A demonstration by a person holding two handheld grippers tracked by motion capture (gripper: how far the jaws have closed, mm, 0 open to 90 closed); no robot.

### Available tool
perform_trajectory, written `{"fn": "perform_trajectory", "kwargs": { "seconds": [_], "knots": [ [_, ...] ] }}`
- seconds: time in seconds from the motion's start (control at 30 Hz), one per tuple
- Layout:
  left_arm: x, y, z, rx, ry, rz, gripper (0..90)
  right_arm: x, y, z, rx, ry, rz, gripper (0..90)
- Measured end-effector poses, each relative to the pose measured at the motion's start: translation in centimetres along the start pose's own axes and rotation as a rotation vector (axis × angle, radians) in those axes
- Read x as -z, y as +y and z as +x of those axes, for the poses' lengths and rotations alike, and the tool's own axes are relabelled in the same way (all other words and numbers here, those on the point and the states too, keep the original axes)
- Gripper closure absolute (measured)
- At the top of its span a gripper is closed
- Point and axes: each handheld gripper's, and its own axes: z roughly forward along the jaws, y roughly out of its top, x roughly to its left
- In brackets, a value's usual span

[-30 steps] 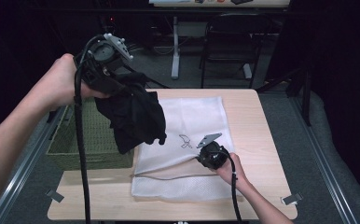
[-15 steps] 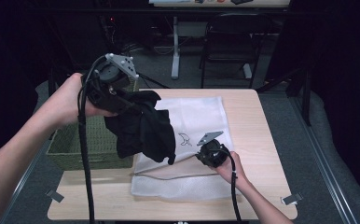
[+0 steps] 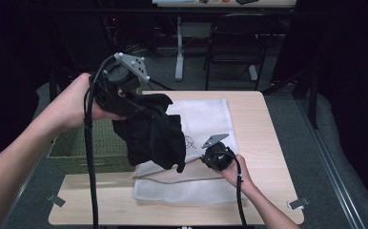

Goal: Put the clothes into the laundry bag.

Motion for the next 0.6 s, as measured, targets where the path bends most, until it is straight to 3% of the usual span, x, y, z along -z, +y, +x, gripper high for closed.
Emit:
{"fn": "perform_trajectory", "kwargs": {
  "seconds": [0.13, 0.37, 0.6],
  "knots": [
    [-1.1, 0.0, -0.2, -0.002, -0.029, 0.016, 78.5, 0.0, -0.1, -0.1, -0.005, 0.003, 0.002, 86.2],
    [-4.4, -0.6, -0.8, 0.006, -0.102, 0.015, 78.4, 0.2, 0.1, 0.0, -0.007, 0.002, -0.007, 86.3],
    [-7.8, -1.6, -1.2, 0.020, -0.114, 0.033, 78.2, 0.4, 0.2, 0.0, -0.006, 0.000, -0.032, 86.3]
  ]
}}
